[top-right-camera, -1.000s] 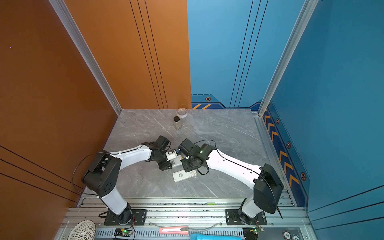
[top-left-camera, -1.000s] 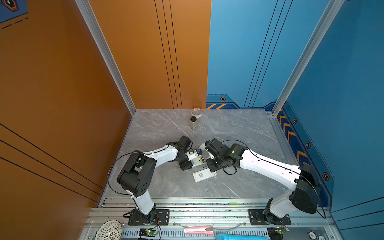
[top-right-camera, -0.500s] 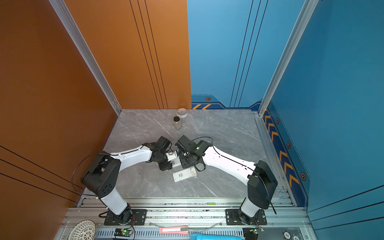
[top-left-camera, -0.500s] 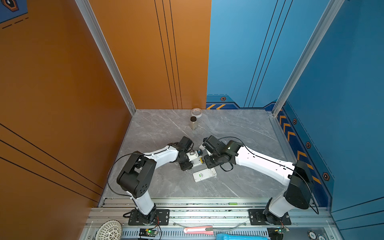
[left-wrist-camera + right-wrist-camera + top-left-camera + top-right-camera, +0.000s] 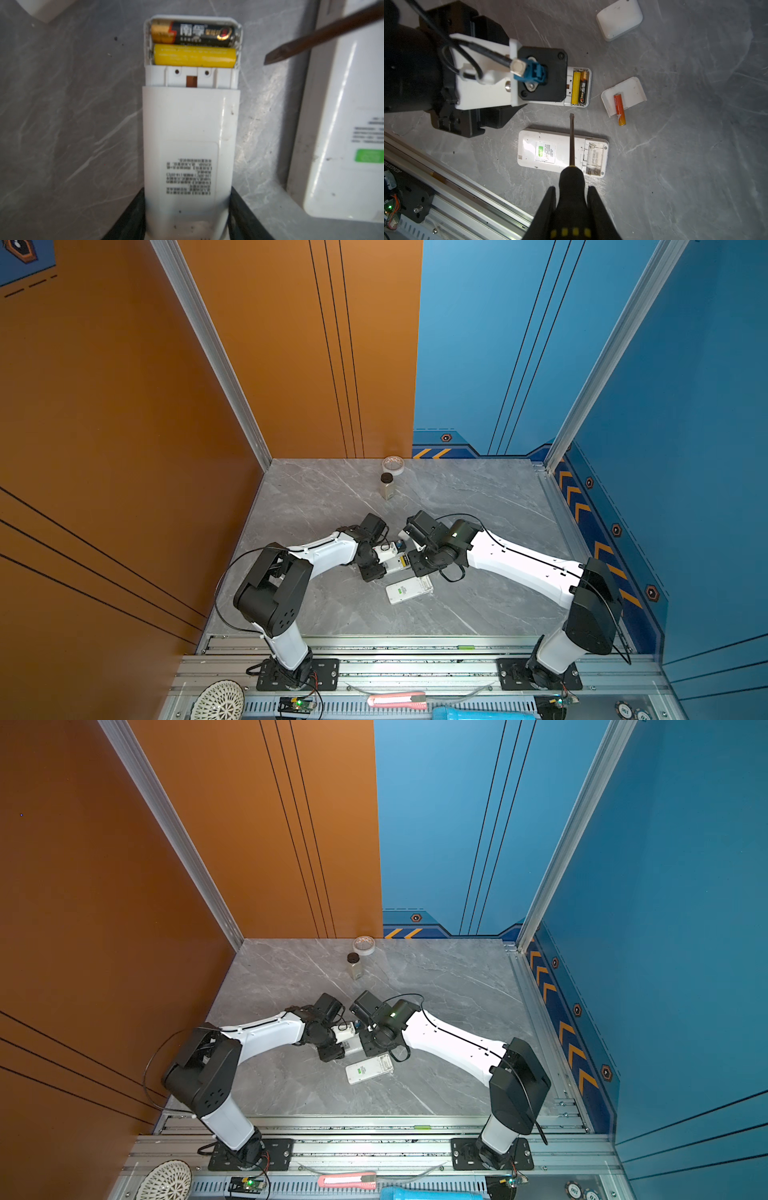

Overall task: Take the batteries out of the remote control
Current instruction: 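Bring the screwdriver tip to the yellow battery's end with the right gripper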

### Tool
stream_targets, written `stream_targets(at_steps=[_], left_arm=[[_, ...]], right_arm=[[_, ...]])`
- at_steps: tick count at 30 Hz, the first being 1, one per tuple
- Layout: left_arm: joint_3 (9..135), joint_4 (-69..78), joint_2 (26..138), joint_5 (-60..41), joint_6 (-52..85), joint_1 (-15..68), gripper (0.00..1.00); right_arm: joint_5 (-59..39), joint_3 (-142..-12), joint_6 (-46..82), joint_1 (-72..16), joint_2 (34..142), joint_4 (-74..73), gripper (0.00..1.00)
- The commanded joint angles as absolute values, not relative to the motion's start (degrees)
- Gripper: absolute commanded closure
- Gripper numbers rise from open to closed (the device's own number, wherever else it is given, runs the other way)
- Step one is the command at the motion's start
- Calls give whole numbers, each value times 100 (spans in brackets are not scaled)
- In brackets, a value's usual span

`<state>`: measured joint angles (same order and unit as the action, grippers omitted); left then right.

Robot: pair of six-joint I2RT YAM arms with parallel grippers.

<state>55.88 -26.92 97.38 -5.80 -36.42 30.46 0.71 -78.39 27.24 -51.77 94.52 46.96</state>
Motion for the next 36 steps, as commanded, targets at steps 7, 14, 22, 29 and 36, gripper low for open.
stream_targets(at_steps=[7,14,22,29,36], left_arm=[[5469,-2874,9610,-483,-3643,3103,62],[5473,-2873,9600,-483,-3639,3111,62],[5470,-2874,9578,-475,-3639,3125,63],[5477,-2874,9580,-461,-3637,3129,64],[5486,-2874,9589,-433,-3621,3138,64]], right_arm=[[182,-8026,2723,-5089,9536,4701,100],[113,-8010,2731,-5102,9572,4650,100],[71,-8064,2769,-5105,9560,4550,100],[11,-8069,2777,-5081,9541,4536,100],[-21,-7923,2777,-5086,9567,4528,100]])
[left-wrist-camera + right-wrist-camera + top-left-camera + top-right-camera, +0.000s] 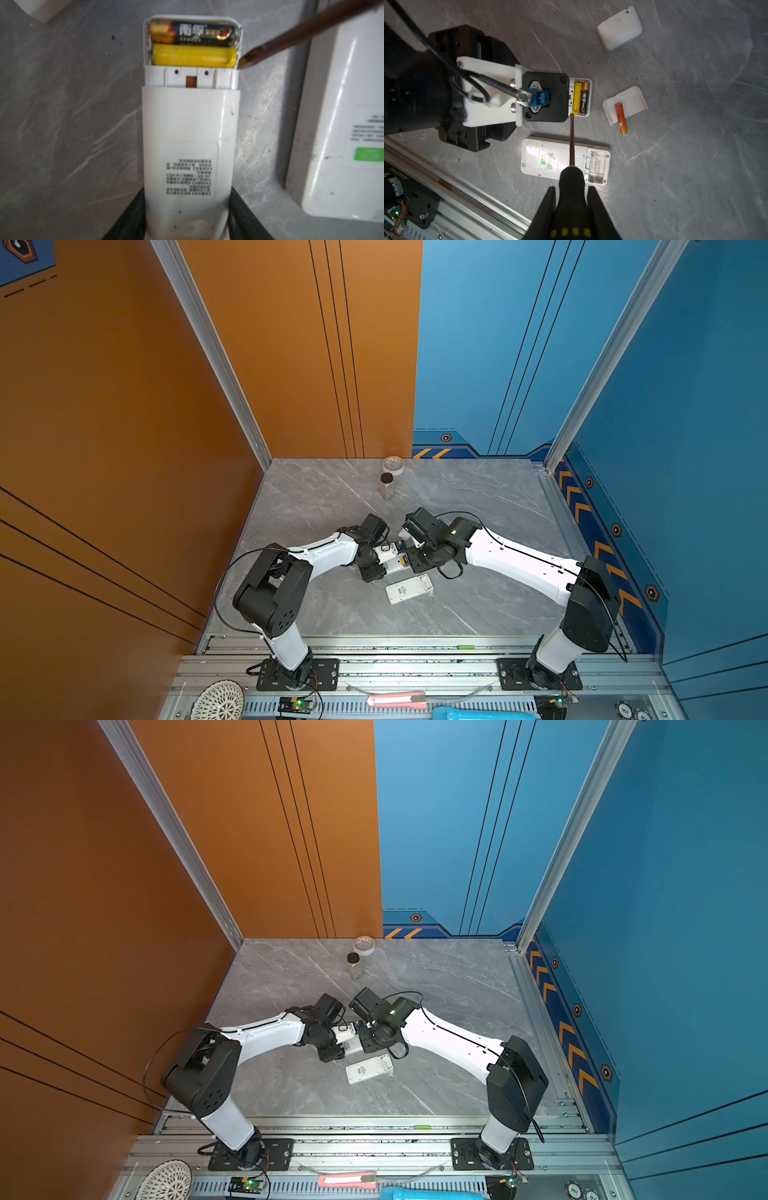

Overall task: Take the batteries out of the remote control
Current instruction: 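Bring the screwdriver tip to the yellow battery's end with the right gripper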

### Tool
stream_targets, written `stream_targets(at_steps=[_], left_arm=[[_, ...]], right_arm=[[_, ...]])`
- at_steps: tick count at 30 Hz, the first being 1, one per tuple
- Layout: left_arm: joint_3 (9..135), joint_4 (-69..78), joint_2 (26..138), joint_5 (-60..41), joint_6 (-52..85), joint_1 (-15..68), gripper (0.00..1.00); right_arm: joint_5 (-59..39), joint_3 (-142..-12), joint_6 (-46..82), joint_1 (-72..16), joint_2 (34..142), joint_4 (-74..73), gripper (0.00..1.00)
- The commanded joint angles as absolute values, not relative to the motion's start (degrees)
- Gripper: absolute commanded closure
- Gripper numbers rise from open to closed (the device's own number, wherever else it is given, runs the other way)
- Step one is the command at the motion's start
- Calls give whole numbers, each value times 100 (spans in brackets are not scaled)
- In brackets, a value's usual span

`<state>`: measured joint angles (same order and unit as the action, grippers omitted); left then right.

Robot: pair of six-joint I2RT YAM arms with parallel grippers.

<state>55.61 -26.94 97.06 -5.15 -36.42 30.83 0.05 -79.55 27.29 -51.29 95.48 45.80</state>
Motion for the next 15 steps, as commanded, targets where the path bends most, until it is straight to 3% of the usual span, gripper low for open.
stream_targets(at_steps=[1,15], left_arm=[[5493,-2874,9582,-435,-3621,3138,64],[5494,-2874,9580,-414,-3630,3129,65]], right_arm=[[-7,-7903,2779,-5082,9567,4530,100],[-92,-7900,2700,-5045,9731,4517,100]])
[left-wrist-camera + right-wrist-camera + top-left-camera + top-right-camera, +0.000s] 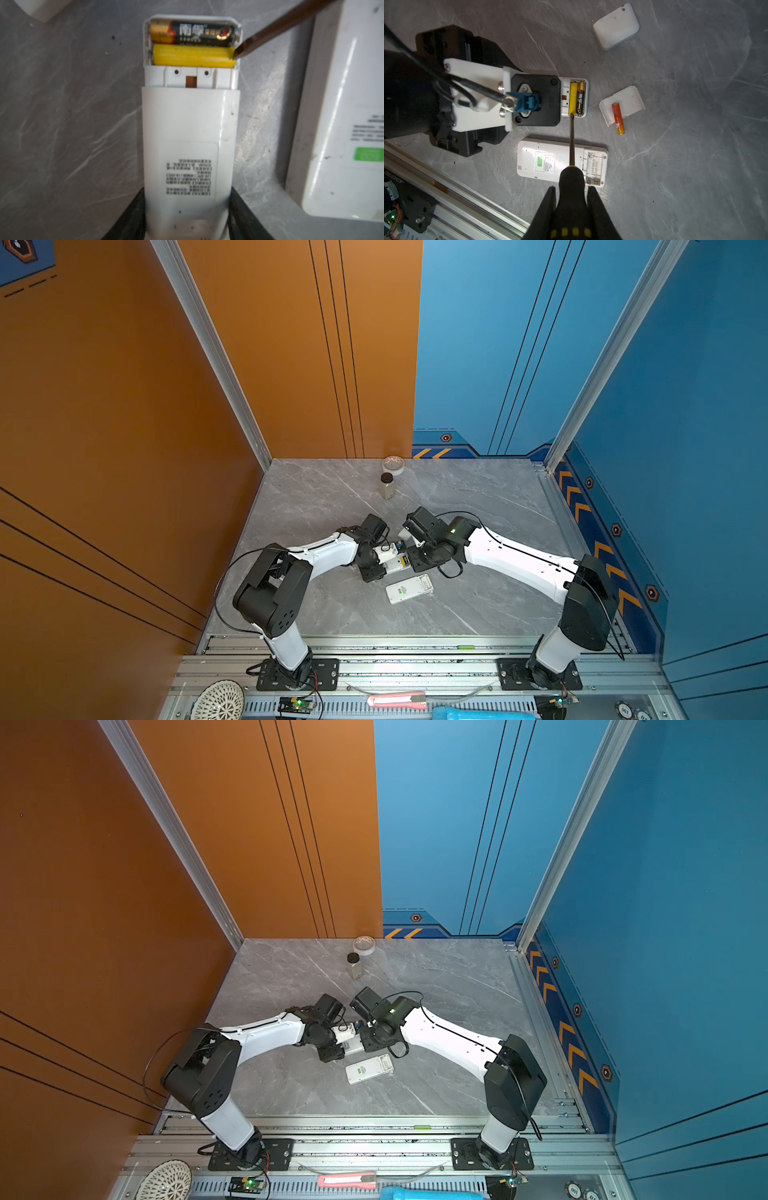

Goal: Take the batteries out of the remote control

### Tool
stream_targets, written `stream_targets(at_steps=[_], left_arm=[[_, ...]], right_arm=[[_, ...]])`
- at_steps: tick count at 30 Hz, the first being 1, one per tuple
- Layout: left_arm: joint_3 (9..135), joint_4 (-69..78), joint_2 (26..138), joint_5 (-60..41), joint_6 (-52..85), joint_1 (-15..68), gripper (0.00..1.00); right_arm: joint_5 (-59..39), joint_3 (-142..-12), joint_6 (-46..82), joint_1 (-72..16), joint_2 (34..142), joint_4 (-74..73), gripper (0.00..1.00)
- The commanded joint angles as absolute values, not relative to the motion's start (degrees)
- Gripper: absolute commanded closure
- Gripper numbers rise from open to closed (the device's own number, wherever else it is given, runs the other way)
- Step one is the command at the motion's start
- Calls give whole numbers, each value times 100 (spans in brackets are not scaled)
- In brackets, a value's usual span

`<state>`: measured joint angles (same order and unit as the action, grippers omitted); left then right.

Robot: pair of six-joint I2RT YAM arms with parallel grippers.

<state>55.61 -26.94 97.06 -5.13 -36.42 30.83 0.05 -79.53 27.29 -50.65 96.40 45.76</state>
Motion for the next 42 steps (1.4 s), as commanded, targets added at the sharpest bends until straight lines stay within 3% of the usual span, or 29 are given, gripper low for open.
stream_targets(at_steps=[1,42], left_arm=[[5506,-2874,9588,-406,-3630,3137,65],[5544,-2900,9589,-331,-3647,3129,66]], right_arm=[[-113,-7907,2692,-5045,9744,4513,100],[-254,-7595,2636,-5114,9455,4569,100]])
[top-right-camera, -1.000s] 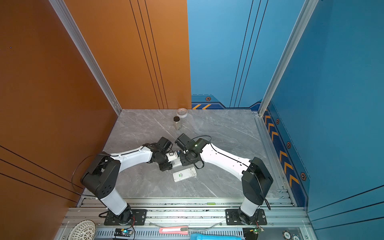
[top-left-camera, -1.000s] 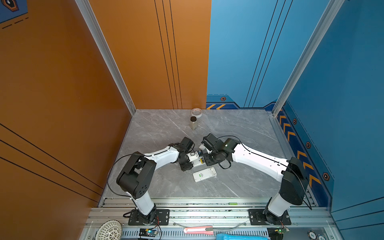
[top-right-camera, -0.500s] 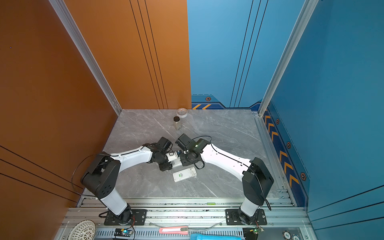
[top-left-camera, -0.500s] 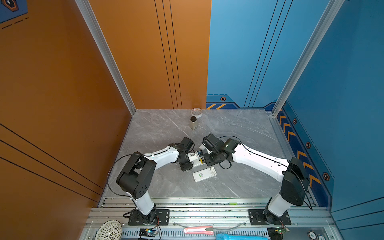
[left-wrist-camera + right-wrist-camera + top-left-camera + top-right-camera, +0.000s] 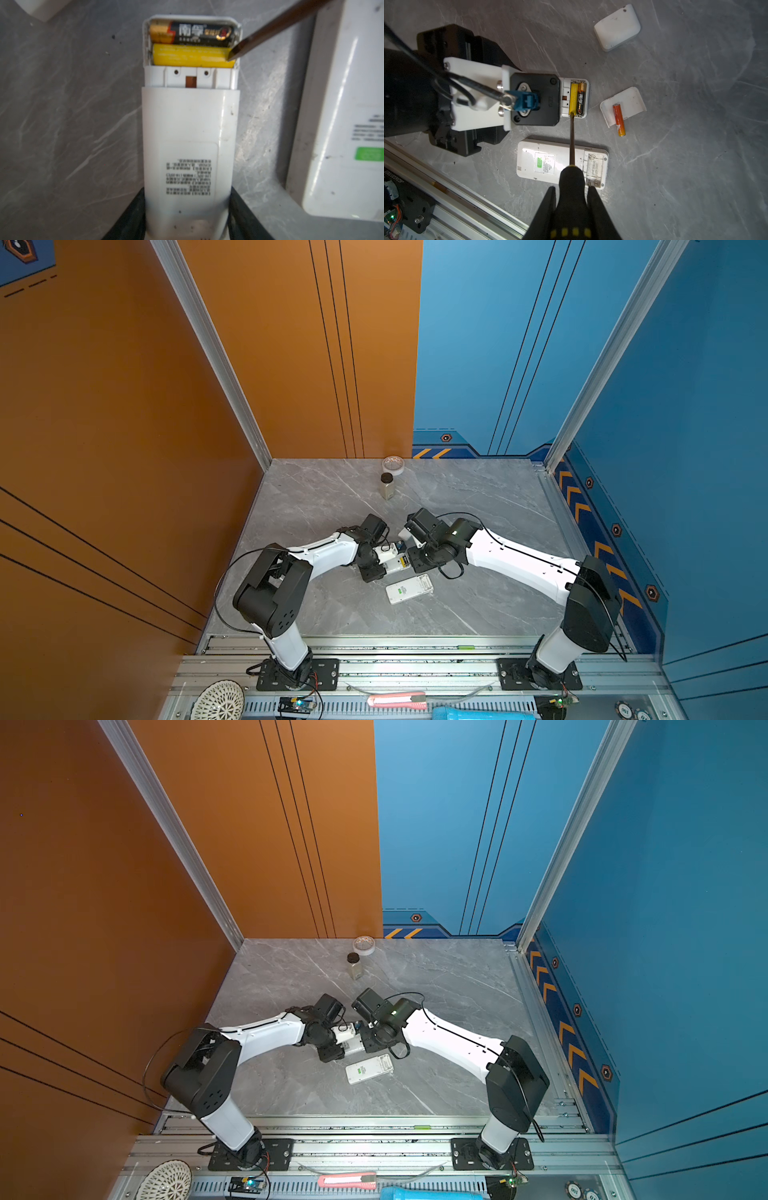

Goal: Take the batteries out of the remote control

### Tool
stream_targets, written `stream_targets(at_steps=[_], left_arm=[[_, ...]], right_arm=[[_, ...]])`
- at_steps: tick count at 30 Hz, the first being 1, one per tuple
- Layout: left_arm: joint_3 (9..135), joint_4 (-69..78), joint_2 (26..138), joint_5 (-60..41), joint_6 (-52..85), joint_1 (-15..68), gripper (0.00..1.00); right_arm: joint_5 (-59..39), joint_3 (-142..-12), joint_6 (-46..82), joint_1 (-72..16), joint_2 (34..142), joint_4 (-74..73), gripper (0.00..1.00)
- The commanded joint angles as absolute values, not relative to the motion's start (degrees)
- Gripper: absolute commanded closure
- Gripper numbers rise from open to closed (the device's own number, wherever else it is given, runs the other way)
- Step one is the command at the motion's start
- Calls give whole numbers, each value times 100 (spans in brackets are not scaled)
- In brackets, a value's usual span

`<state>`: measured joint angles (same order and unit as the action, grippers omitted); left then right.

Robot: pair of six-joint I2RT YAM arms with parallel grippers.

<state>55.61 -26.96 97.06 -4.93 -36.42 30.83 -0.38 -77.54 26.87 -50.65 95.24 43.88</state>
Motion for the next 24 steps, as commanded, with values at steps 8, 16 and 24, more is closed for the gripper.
stream_targets(at_steps=[8,16,24], left_arm=[[5513,-2900,9563,-316,-3647,3129,67],[5531,-2900,9580,-334,-3647,3146,67],[5495,-2900,9536,-327,-3664,3162,67]], right_arm=[[-255,-7579,2627,-5106,9339,4571,100],[-217,-7612,2600,-5100,9467,4547,100],[-89,-7668,2628,-5058,9202,4479,100]])
